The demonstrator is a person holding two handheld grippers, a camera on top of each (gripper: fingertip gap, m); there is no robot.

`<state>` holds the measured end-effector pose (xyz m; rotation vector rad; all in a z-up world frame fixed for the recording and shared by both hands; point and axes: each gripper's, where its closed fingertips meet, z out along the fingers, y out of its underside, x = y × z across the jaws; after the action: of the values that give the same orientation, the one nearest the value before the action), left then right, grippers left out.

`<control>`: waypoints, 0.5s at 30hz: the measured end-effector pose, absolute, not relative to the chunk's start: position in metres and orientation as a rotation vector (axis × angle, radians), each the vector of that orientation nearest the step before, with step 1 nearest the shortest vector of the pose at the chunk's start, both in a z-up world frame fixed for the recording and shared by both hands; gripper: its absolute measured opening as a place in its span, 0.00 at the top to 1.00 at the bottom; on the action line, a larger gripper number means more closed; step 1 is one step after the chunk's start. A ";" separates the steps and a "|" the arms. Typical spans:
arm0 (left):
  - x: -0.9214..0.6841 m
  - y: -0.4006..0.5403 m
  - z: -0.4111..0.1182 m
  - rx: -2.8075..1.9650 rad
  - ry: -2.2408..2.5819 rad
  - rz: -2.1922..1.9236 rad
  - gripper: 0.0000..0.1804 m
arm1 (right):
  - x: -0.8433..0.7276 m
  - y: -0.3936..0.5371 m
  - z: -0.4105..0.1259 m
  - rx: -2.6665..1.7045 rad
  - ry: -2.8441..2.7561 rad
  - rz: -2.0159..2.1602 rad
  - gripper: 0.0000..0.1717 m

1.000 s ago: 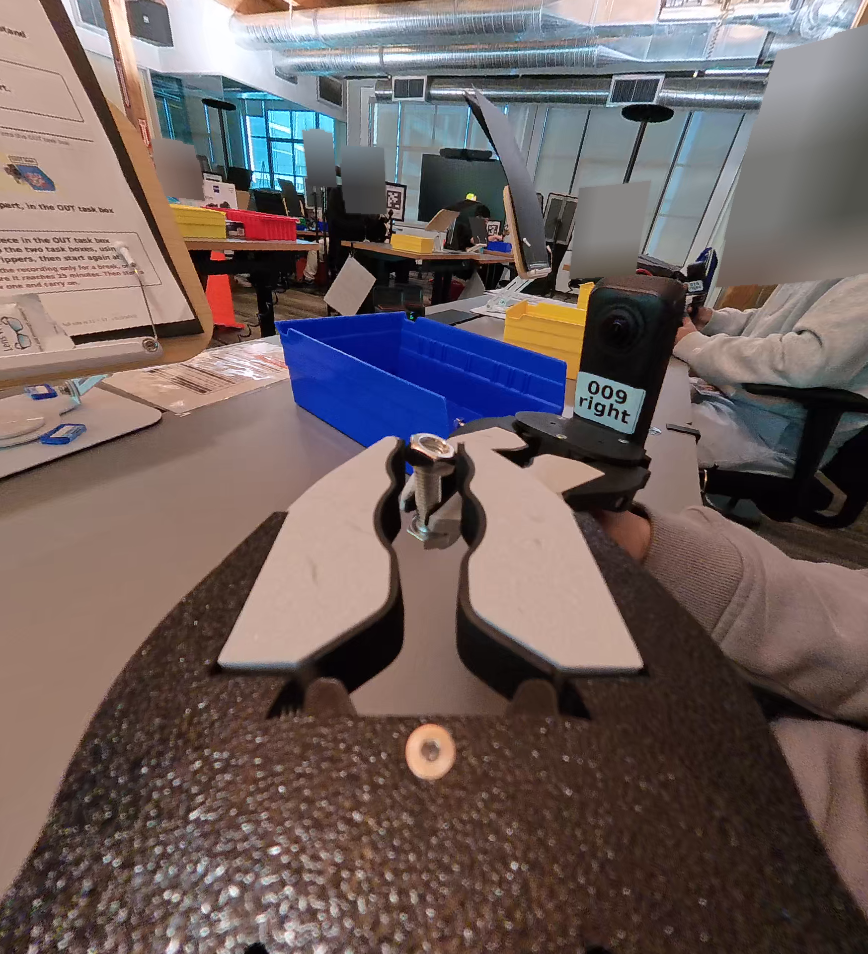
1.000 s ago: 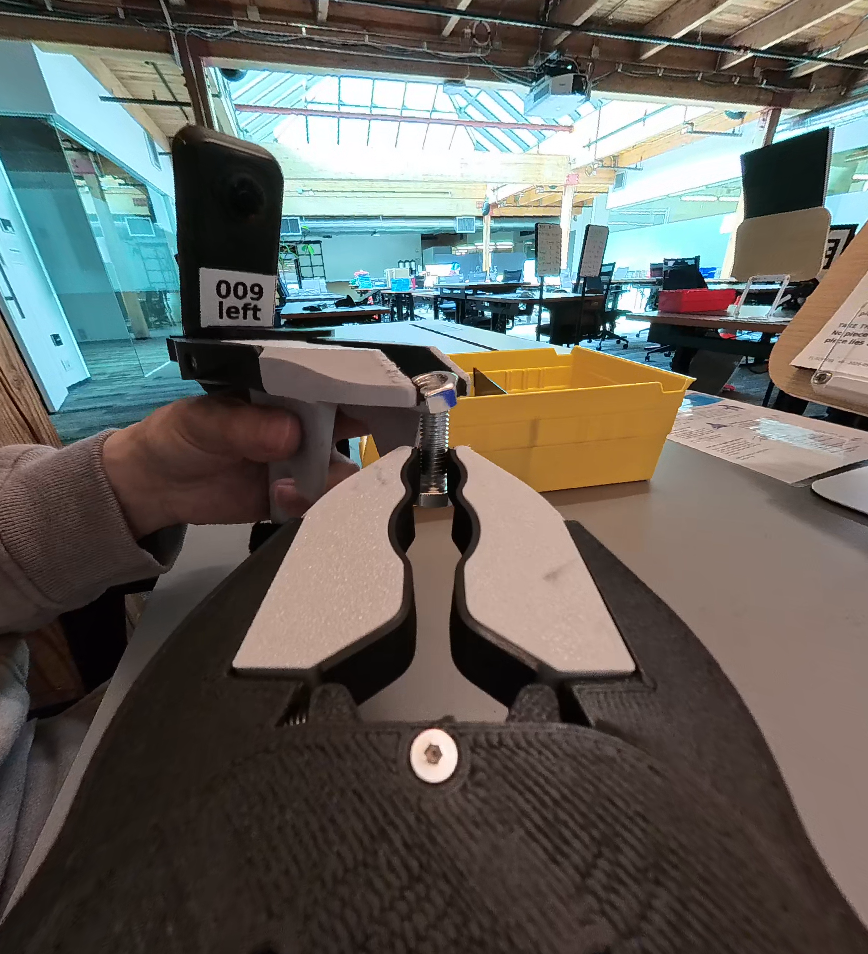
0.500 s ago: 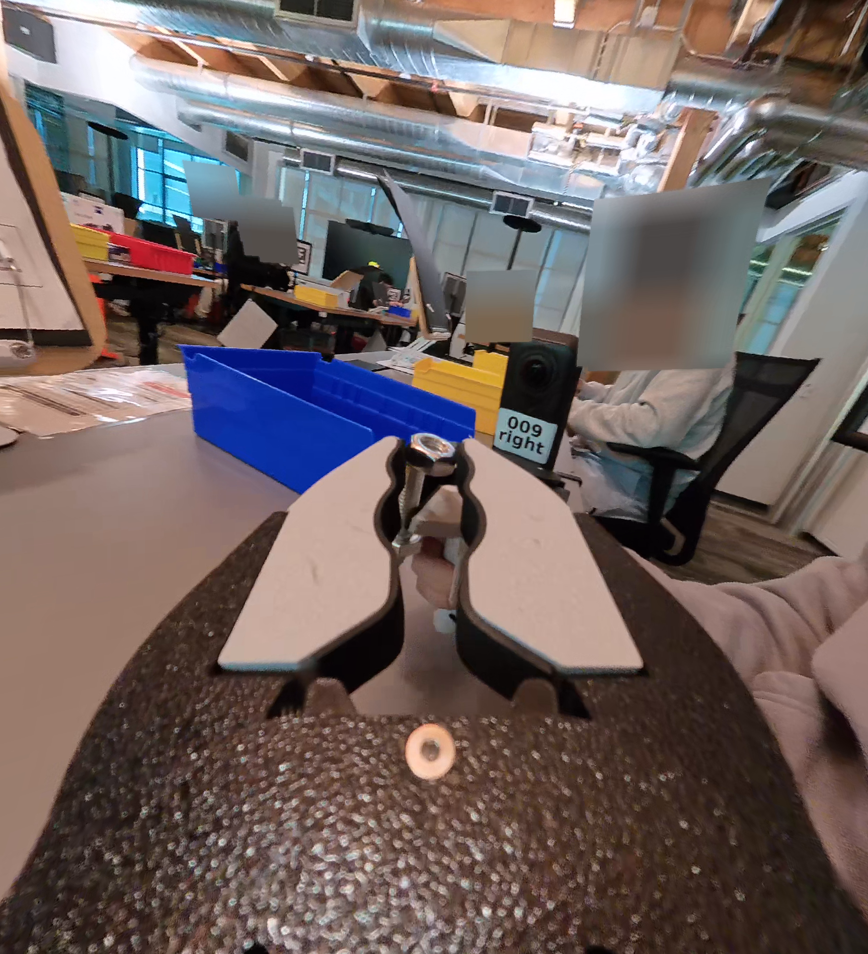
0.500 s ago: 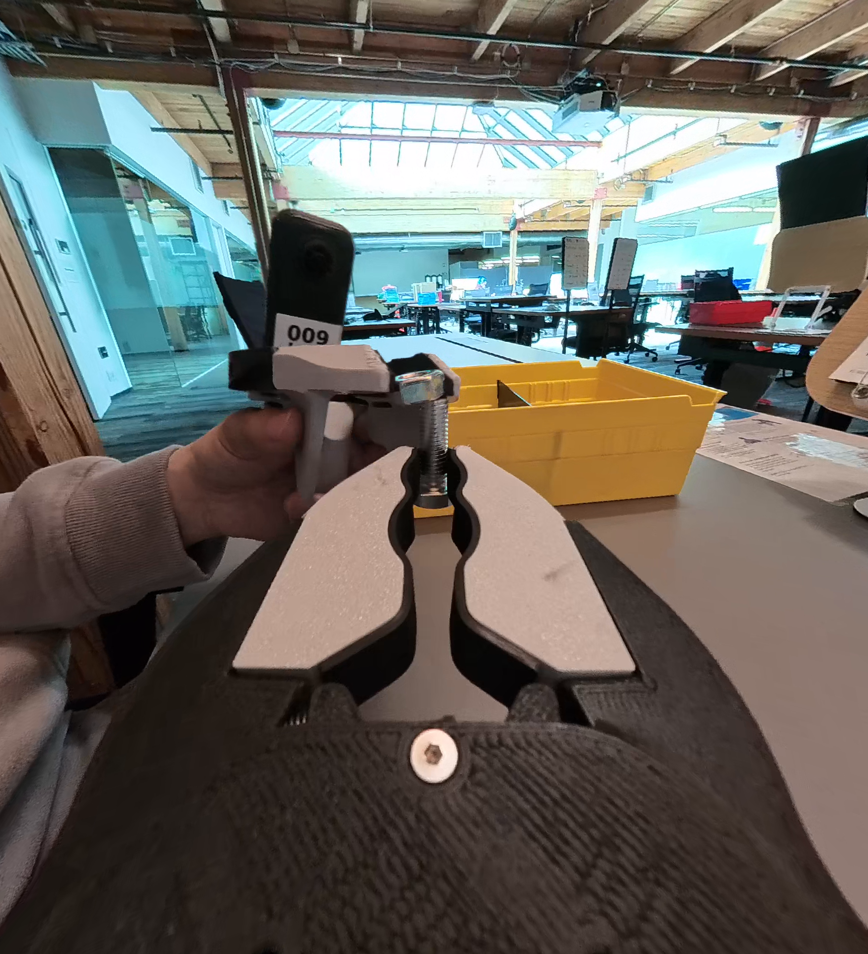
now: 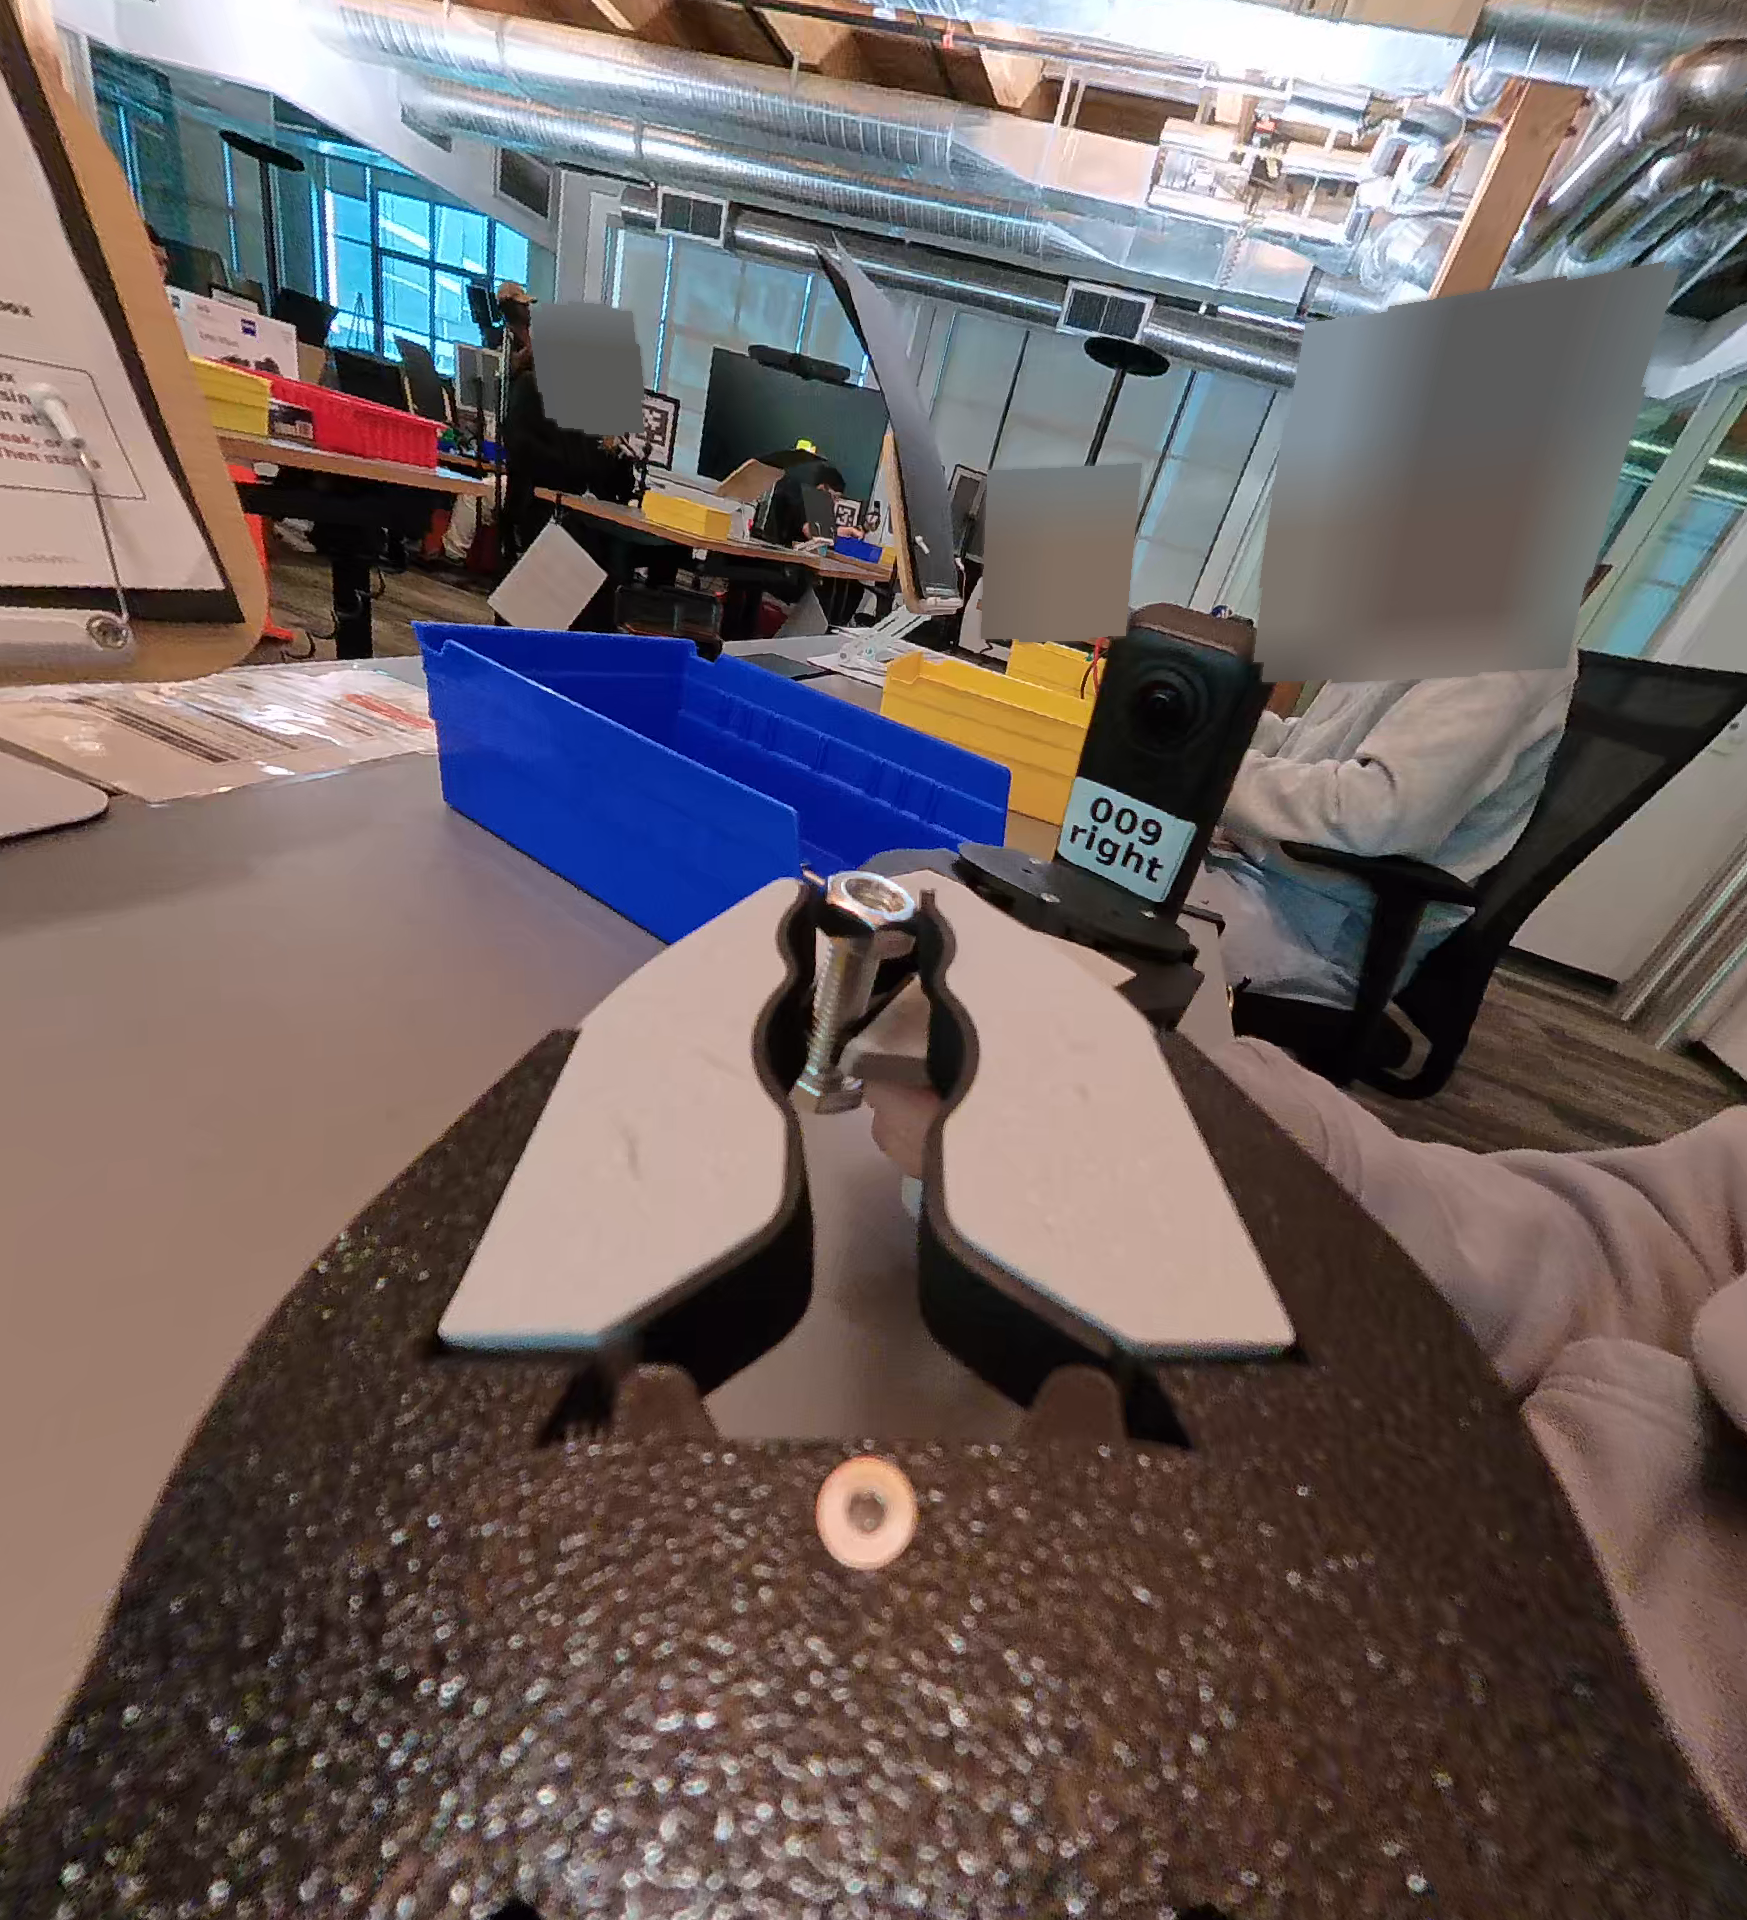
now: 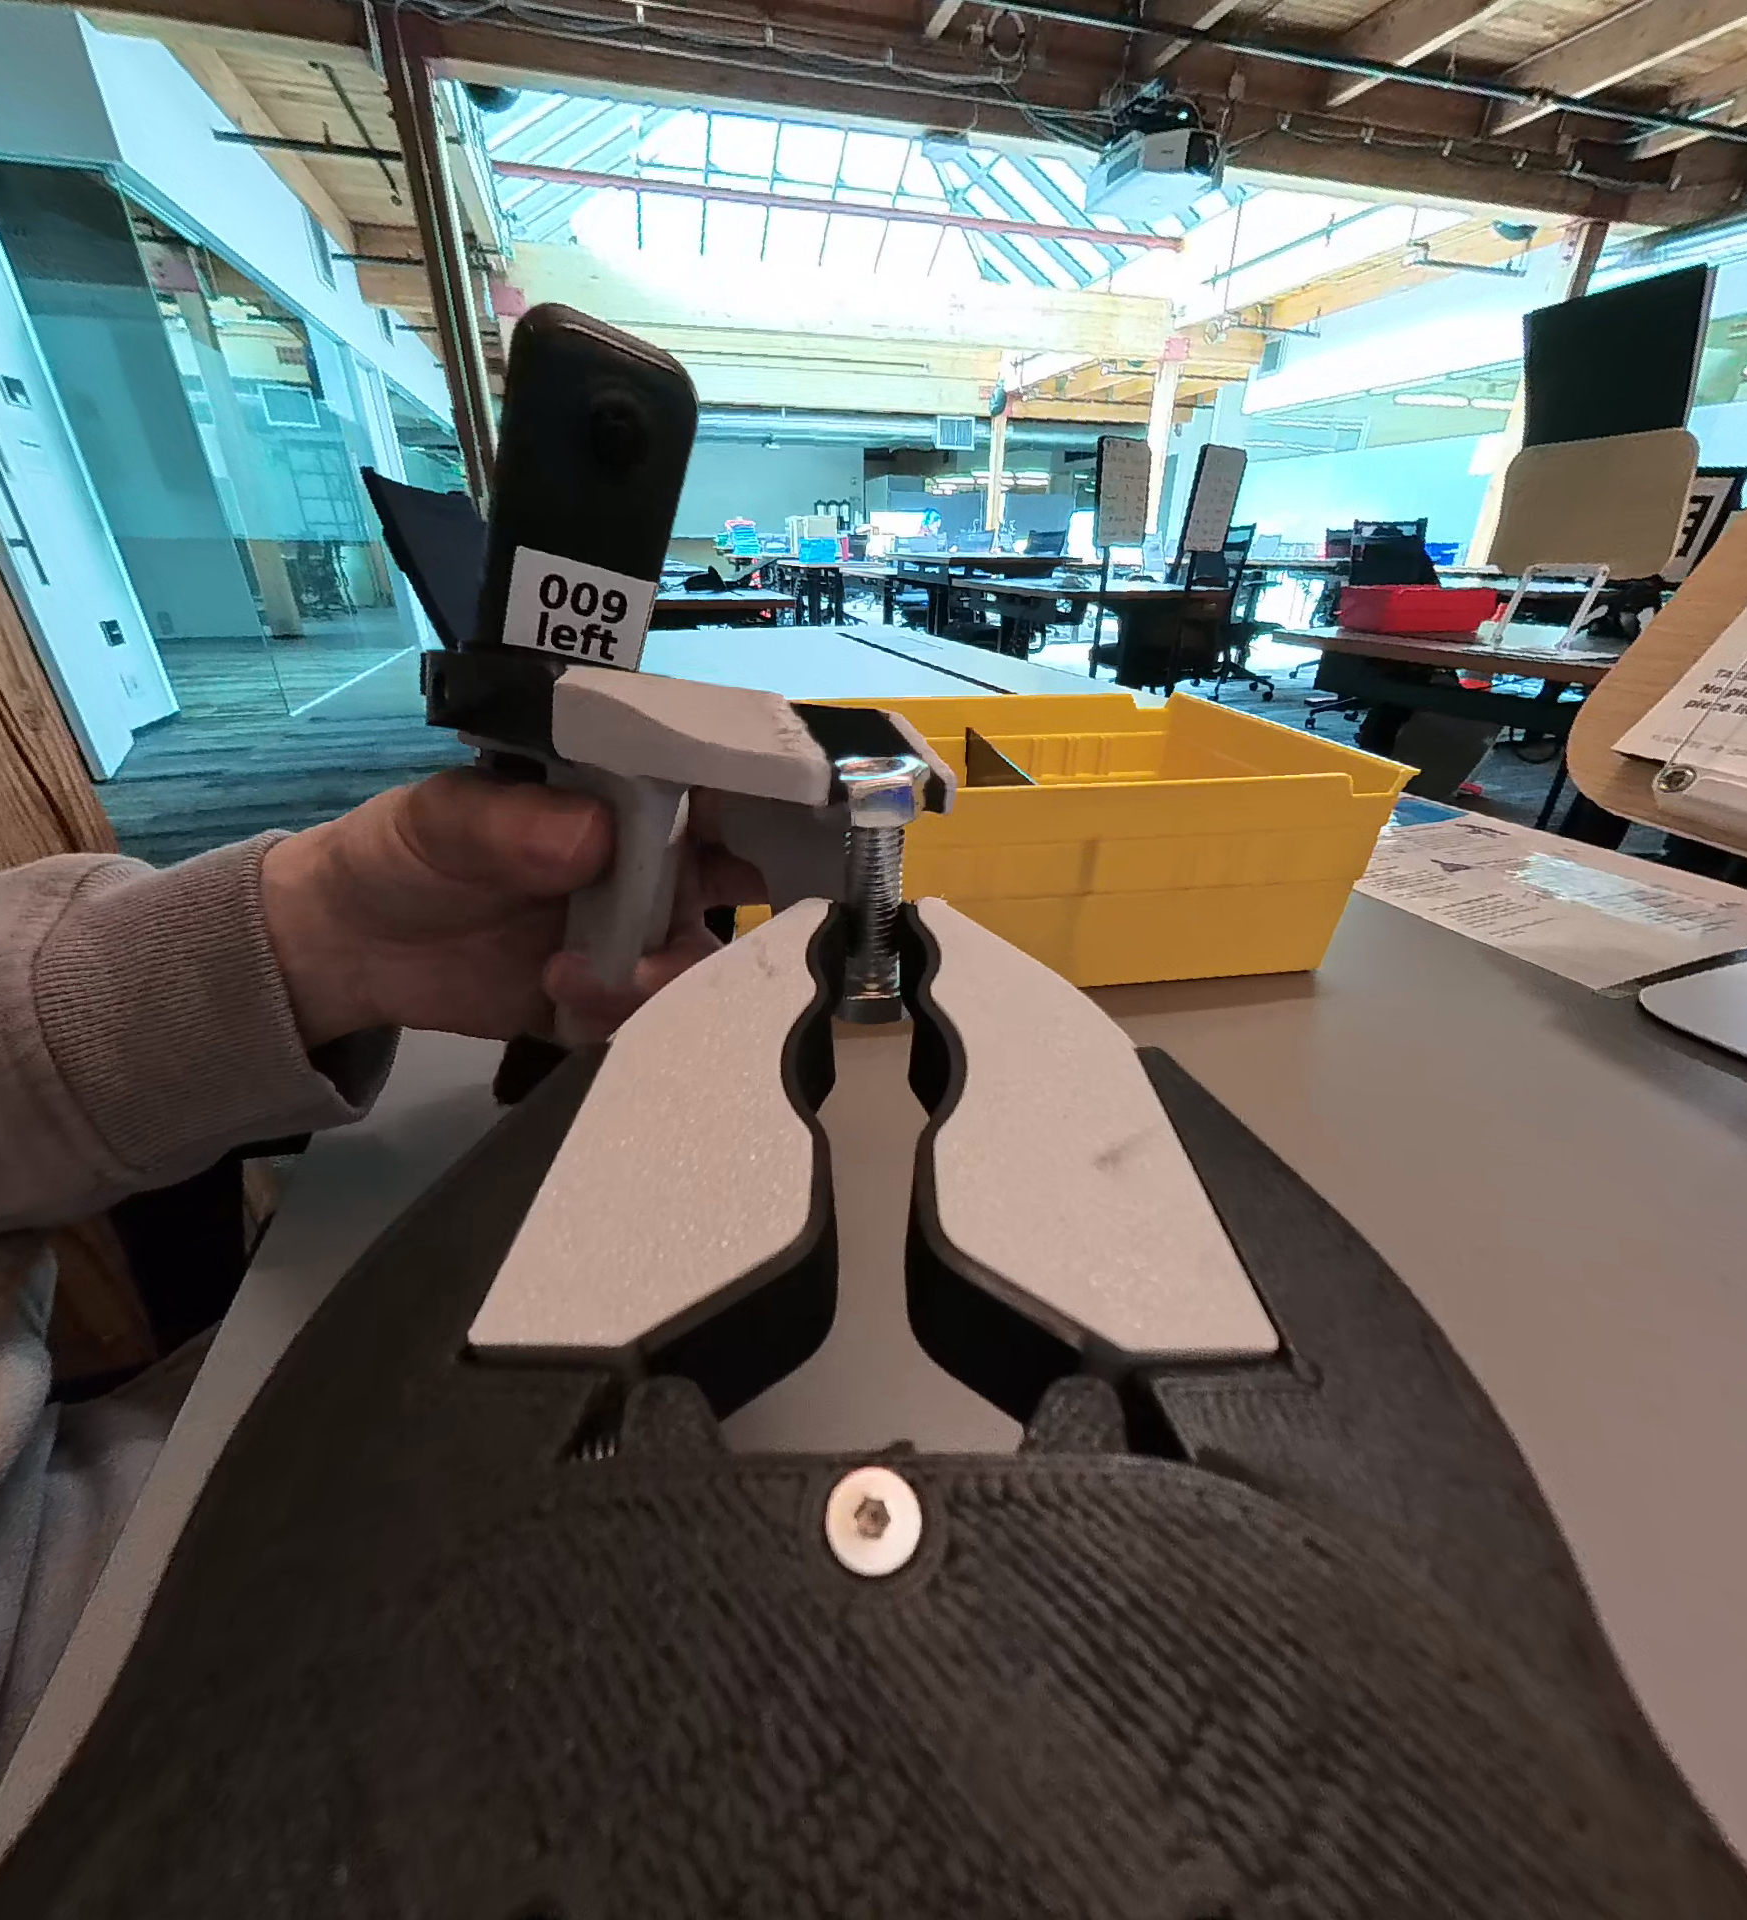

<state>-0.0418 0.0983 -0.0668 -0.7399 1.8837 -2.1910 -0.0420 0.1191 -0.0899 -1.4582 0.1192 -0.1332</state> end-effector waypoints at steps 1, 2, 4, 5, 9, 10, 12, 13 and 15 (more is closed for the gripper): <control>-0.042 0.098 -0.067 -0.752 1.885 -2.195 0.90 | -0.042 0.119 -0.090 -1.460 0.120 -0.137 0.95; -0.042 0.098 -0.067 -0.756 1.888 -2.195 0.90 | -0.042 0.119 -0.090 -1.461 0.118 -0.137 0.95; -0.042 0.099 -0.068 -0.767 1.899 -2.182 0.90 | -0.042 0.120 -0.091 -1.464 0.116 -0.138 0.95; -0.042 0.099 -0.068 -0.764 1.906 -2.171 0.90 | -0.043 0.120 -0.091 -1.463 0.115 -0.135 0.95; -0.042 0.098 -0.067 -0.735 1.924 -2.104 0.90 | -0.042 0.120 -0.090 -1.453 0.122 -0.118 0.95; -0.041 0.097 -0.067 -0.728 1.924 -2.087 0.90 | -0.042 0.119 -0.090 -1.453 0.125 -0.117 0.95; -0.040 0.098 -0.064 -0.715 1.887 -2.068 0.90 | -0.039 0.119 -0.091 -1.457 0.139 -0.137 0.95; -0.038 0.102 -0.058 -0.718 1.825 -2.072 0.90 | -0.034 0.117 -0.092 -1.465 0.160 -0.166 0.95; -0.033 0.113 -0.045 -0.757 1.690 -2.067 0.90 | -0.022 0.111 -0.093 -1.470 0.223 -0.234 0.95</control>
<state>-0.0327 0.1135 -0.0454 -0.7569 1.6895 -2.0673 -0.0222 0.1112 -0.0935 -1.4700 0.2229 -0.2337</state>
